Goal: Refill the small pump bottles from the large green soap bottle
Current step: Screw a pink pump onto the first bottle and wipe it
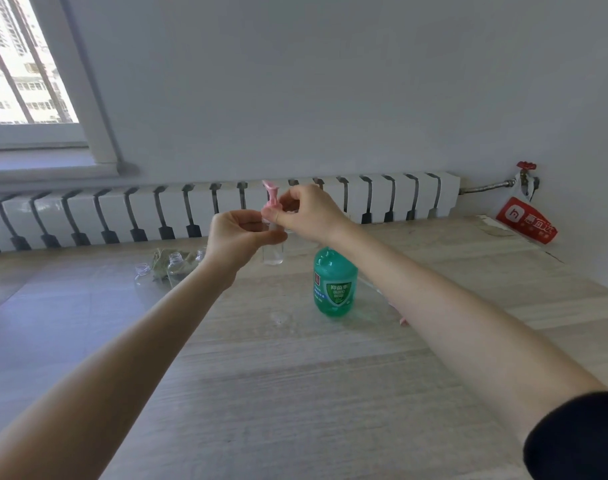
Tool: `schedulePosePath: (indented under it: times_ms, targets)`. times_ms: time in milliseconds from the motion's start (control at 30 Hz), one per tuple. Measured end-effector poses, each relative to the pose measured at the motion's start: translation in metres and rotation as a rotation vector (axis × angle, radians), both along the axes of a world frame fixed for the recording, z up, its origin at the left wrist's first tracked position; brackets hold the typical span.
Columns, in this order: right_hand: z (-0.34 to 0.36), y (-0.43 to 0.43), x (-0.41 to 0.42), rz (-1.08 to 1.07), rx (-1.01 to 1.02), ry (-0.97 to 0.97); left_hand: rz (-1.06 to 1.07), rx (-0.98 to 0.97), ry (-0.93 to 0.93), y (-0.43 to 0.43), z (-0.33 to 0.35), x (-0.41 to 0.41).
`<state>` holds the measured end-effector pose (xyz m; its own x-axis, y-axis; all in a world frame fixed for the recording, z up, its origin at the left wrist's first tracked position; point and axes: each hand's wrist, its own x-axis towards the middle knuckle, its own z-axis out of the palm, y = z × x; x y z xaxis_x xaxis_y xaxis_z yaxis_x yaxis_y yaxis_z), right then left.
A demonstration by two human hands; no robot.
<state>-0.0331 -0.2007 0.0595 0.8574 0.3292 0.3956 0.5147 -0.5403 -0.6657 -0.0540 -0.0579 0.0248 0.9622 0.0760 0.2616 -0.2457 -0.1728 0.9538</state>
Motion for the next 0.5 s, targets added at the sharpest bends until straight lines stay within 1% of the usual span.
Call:
schedulePosePath:
  times_ms: [100,167,300,367,433,500]
  targets:
    - [0.007,-0.005,0.000,0.078,0.000,0.105,-0.085,-0.001,0.030,0.003,0.001,-0.001]
    - [0.006,-0.003,0.002,0.051,-0.023,0.059,-0.084,-0.004,0.021,0.004,0.001,0.000]
    - [-0.005,0.011,0.004,-0.141,0.001,-0.101,0.001,-0.011,-0.052,-0.004,-0.003,0.000]
    - [-0.007,0.011,0.005,-0.163,-0.014,-0.117,-0.009,0.006,-0.057,-0.003,-0.005,0.003]
    - [-0.004,0.006,0.006,-0.097,-0.049,-0.063,-0.112,0.096,0.004,0.005,-0.004,0.006]
    - [-0.001,-0.001,0.006,-0.018,-0.075,-0.005,-0.284,0.211,0.102,0.015,-0.002,0.007]
